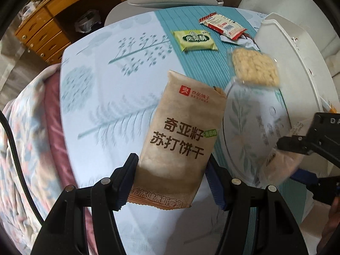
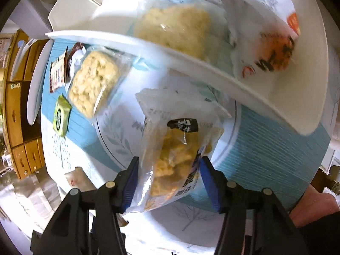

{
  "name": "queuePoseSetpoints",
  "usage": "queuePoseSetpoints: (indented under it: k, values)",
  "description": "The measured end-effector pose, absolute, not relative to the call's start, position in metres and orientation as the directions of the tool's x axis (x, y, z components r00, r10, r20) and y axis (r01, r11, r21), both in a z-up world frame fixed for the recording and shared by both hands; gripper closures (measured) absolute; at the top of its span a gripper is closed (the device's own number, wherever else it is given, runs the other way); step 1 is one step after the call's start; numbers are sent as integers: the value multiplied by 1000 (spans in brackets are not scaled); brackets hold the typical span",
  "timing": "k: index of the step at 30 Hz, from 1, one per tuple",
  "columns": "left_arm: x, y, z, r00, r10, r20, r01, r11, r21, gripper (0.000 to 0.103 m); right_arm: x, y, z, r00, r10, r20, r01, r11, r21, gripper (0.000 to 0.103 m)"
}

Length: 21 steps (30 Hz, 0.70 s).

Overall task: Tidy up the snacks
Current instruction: 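Grasp the beige soda-cracker packet with the left tool while the right tool grasps the clear yellow-snack bag, then lift both held packets and carry them toward the white tray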

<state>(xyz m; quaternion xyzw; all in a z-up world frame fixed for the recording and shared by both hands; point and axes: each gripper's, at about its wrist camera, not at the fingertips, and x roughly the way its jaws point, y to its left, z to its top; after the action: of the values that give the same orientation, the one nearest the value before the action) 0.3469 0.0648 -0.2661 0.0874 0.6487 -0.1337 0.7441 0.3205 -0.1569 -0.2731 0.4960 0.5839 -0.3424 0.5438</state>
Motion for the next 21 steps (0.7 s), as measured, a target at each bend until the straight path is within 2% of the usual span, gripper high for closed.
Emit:
queuePoseSetpoints:
  k: [11,21]
  values:
    - [272,92,-232,126,-111,-986,267,961,-74,42,273,-151,-278,98,140,-985,893,425,149,47]
    - [217,85,-207,176,-282,-943,291,930,-223,42,249,-126,-268,208,90,-974,769,600,220,50]
